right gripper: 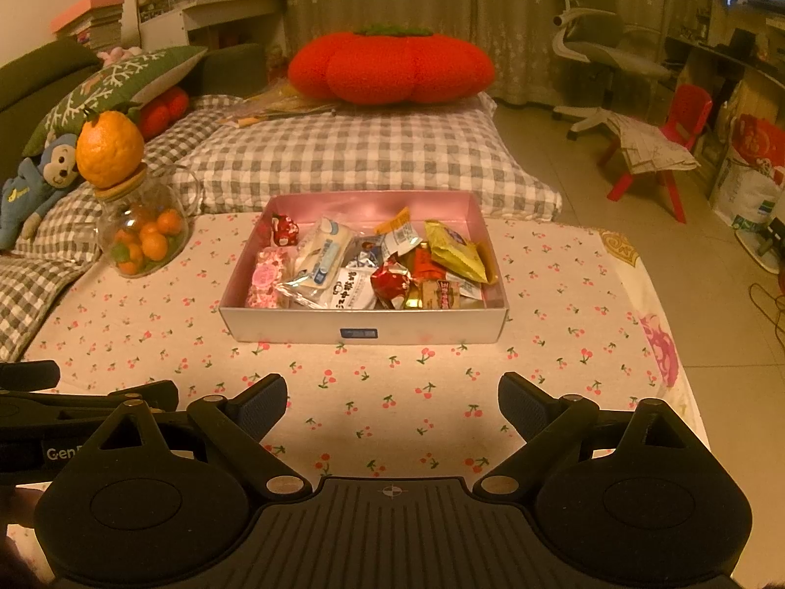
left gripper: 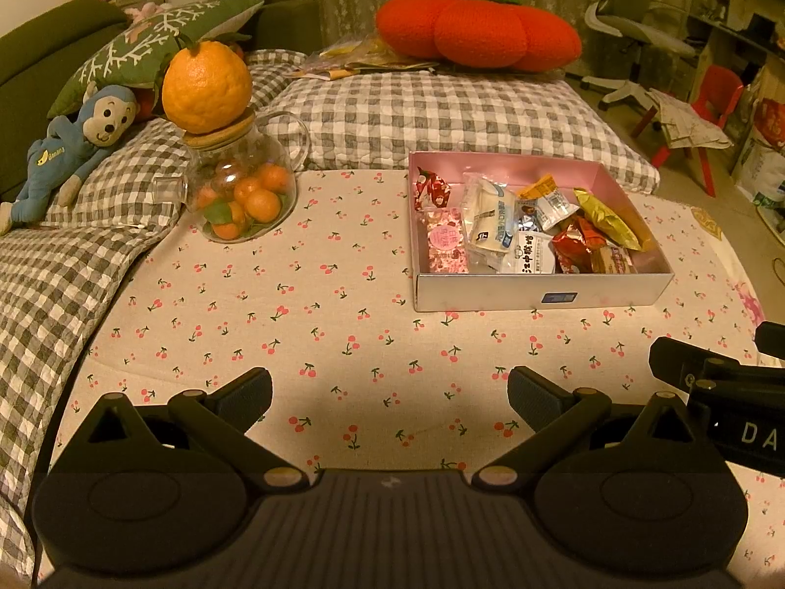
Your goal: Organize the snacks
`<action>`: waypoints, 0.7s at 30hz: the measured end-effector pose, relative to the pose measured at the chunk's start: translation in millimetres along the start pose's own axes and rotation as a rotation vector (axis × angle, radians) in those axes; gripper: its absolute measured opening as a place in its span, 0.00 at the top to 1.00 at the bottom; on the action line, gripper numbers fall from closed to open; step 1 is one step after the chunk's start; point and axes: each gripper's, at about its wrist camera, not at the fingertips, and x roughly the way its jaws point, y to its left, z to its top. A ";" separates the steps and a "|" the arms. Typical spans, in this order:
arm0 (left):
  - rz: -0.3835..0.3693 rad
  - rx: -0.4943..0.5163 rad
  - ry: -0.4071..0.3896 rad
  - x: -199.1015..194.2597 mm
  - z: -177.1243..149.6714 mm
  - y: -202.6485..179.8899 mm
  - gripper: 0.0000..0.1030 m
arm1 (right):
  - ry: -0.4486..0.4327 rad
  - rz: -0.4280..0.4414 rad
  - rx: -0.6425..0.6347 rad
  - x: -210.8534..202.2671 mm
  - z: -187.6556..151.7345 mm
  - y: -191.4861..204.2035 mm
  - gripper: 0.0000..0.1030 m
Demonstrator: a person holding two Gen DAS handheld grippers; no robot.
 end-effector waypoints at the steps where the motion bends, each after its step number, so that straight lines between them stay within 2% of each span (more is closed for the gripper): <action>1: 0.000 0.000 0.000 0.0 0.1 0.0 0.01 | 0.000 0.000 0.000 0.0 0.0 0.1 0.08; 21: -0.003 0.002 0.005 0.9 -1.9 -0.6 0.01 | 0.000 0.001 0.001 0.3 -0.6 0.3 0.08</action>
